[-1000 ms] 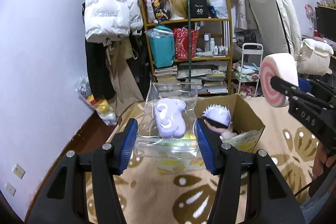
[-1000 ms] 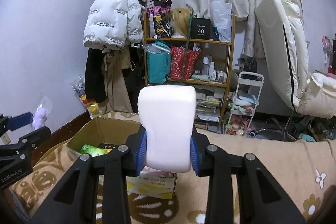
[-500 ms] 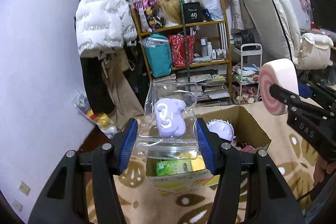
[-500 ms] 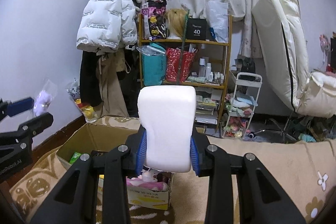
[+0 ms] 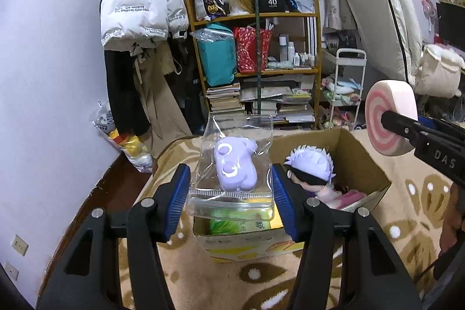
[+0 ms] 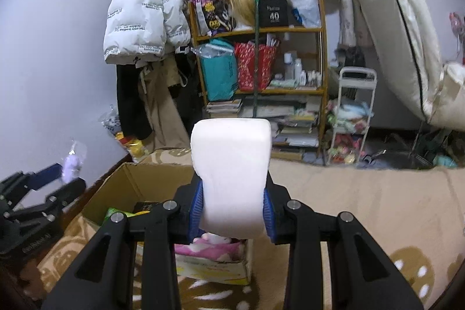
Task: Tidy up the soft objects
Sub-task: 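Lift both items and carry them over the open box, then open both tools to drop the bagged toy and cake plush into the box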
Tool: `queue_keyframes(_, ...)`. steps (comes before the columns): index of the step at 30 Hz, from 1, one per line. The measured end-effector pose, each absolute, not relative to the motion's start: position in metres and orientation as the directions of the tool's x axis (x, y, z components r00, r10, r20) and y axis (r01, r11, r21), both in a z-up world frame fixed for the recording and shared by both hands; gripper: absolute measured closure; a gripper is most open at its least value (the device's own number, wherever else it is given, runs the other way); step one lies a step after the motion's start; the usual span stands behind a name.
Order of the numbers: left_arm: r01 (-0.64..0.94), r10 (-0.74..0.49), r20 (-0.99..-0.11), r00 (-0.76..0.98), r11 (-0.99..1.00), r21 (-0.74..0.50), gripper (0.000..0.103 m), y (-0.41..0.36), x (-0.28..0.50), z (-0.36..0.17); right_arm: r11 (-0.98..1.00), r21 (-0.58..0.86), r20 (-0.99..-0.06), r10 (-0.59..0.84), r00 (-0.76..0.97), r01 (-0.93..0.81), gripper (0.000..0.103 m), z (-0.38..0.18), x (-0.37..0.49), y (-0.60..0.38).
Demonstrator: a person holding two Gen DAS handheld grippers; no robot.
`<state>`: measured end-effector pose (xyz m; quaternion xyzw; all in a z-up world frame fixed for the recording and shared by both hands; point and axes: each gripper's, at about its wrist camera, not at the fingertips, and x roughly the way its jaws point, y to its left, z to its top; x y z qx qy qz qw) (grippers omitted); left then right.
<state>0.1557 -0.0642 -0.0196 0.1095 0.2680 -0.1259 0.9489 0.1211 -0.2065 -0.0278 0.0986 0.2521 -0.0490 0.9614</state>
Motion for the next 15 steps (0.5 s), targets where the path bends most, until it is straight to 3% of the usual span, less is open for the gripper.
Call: queue_keyframes(15,0.313,-0.167,-0.6,0.783,0.938,0.147,0.047,-0.073,0.168,-0.048,0.972,0.227,-0.567,0.081,0.82,0.06,0.061,-0.06,0.14,-0.199)
